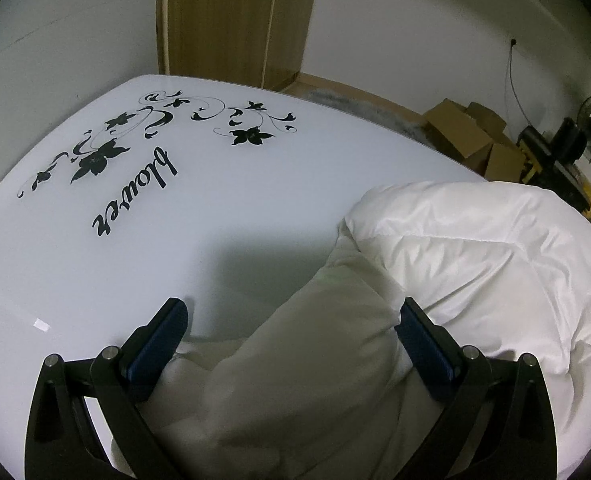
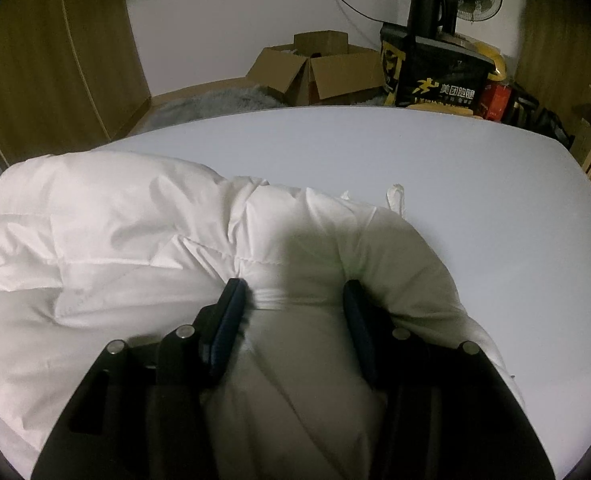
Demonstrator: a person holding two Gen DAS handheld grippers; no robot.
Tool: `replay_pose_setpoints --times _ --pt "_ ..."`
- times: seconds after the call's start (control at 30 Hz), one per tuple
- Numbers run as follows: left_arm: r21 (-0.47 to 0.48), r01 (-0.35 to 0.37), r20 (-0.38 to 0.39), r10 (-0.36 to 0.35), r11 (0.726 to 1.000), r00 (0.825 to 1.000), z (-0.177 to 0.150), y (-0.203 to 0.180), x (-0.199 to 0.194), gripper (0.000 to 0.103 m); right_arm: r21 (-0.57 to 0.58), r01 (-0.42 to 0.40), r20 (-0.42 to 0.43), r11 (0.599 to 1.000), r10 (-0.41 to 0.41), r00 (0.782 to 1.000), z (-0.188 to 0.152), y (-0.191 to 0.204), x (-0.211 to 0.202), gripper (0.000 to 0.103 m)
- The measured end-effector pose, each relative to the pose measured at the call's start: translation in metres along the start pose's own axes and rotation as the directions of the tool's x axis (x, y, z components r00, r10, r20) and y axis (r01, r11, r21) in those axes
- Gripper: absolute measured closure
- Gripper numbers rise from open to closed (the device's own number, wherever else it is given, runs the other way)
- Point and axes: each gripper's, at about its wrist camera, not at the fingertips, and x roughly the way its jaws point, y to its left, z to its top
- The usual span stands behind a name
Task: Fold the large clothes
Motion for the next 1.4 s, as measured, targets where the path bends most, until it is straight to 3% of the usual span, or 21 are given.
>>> replay_pose_setpoints --times 0.13,0.17,0.2,0.23,0.27,0.33,0.4,0.47,0.5,0.53,0.6,0.67,0.87,0.93,1.0,1.1,1.13,1.17,1.2,1.3,1.4 --pt "0.020 -0.038 -0.007 0.038 0.999 0.999 0.000 -0.007 0.000 0.000 0.001 0.008 -0.004 1.000 -0.008 1.000 0.000 0.001 0.000 0.050" --pt "0.051 -0.091 -0.002 0.091 0.995 0.996 0.002 -0.014 -0.003 0.000 -0.003 0.025 -0.015 1.000 -0.025 1.000 0.001 0.003 0.001 0.049" --pt "0.104 -0.182 0.051 0.177 0.978 0.983 0.002 -0.027 -0.015 0.001 -0.019 0.074 -0.038 0.997 -0.075 0.996 0.004 0.009 -0.002 0.047" --pt "0.156 -0.224 0.140 0.203 0.962 0.969 0.002 -0.049 -0.036 0.001 -0.019 0.117 -0.041 0.993 -0.117 0.992 0.006 0.017 -0.010 0.047" --pt "0.187 -0.199 0.181 0.165 0.962 0.969 0.000 -0.064 -0.050 0.001 -0.005 0.081 -0.001 0.997 -0.081 0.997 0.011 0.031 -0.028 0.053" --pt "0.275 -0.200 0.271 0.124 0.940 0.955 -0.004 -0.110 -0.078 0.000 -0.058 0.018 0.079 0.998 -0.014 0.997 0.016 0.070 -0.057 0.054" --pt "0.306 -0.191 0.276 0.104 0.933 0.955 -0.007 -0.136 -0.081 0.000 -0.150 0.011 0.120 0.989 0.008 0.993 0.018 0.114 -0.070 0.054" --pt "0.329 -0.233 0.268 0.146 0.915 0.952 -0.010 -0.147 -0.067 0.000 -0.216 0.024 0.103 0.976 -0.002 0.995 0.018 0.145 -0.062 0.055" --pt "0.325 -0.238 0.248 0.160 0.915 0.955 -0.012 -0.145 -0.056 0.000 -0.231 0.040 0.090 0.972 -0.019 0.996 0.017 0.153 -0.052 0.055" --pt "0.306 -0.203 0.194 0.148 0.930 0.970 -0.014 -0.137 -0.040 0.000 -0.233 0.027 0.051 0.972 -0.015 0.999 0.015 0.155 -0.038 0.055" --pt "0.242 -0.106 0.105 0.082 0.965 0.991 -0.014 -0.119 -0.023 0.000 -0.198 -0.062 -0.044 0.978 0.054 0.998 0.008 0.149 -0.013 0.055" --pt "0.231 -0.085 0.088 0.066 0.969 0.994 -0.015 -0.116 -0.019 0.000 -0.185 -0.089 -0.038 0.979 0.083 0.996 0.006 0.144 -0.006 0.055" --pt "0.328 -0.203 0.135 0.168 0.923 0.977 -0.028 -0.134 -0.016 0.000 -0.257 -0.008 -0.050 0.966 -0.005 0.999 0.003 0.152 -0.017 0.054" --pt "0.342 -0.220 0.141 0.182 0.913 0.973 -0.029 -0.136 -0.014 0.000 -0.195 -0.031 -0.044 0.980 0.023 0.999 -0.001 0.136 -0.043 0.054" --pt "0.343 -0.217 0.134 0.182 0.914 0.974 -0.029 -0.137 -0.013 0.000 -0.132 0.056 0.010 0.990 -0.055 0.998 -0.009 0.103 -0.072 0.051" --pt "0.341 -0.207 0.121 0.176 0.917 0.977 -0.027 -0.137 -0.012 0.000 -0.068 0.235 0.024 0.970 -0.234 0.972 -0.028 0.049 -0.075 0.051" --pt "0.337 -0.199 0.116 0.170 0.920 0.979 -0.027 -0.136 -0.012 0.000 -0.049 0.221 -0.002 0.974 -0.222 0.975 -0.032 0.036 -0.068 0.051" --pt "0.333 -0.191 0.109 0.164 0.923 0.980 -0.026 -0.135 -0.012 0.000 -0.006 0.135 -0.006 0.991 -0.135 0.991 -0.039 0.020 -0.062 0.051" --pt "0.324 -0.174 0.096 0.151 0.930 0.984 -0.025 -0.132 -0.011 0.000 0.004 0.107 0.010 0.994 -0.107 0.994 -0.040 0.017 -0.061 0.051" --pt "0.295 -0.113 0.055 0.102 0.949 0.993 -0.021 -0.123 -0.008 0.000 -0.026 0.120 0.015 0.992 -0.120 0.993 -0.039 0.026 -0.053 0.051" --pt "0.224 -0.020 0.010 0.018 0.974 1.000 -0.022 -0.099 -0.037 0.000 -0.047 0.156 -0.067 0.987 -0.159 0.985 -0.031 0.032 -0.058 0.053"
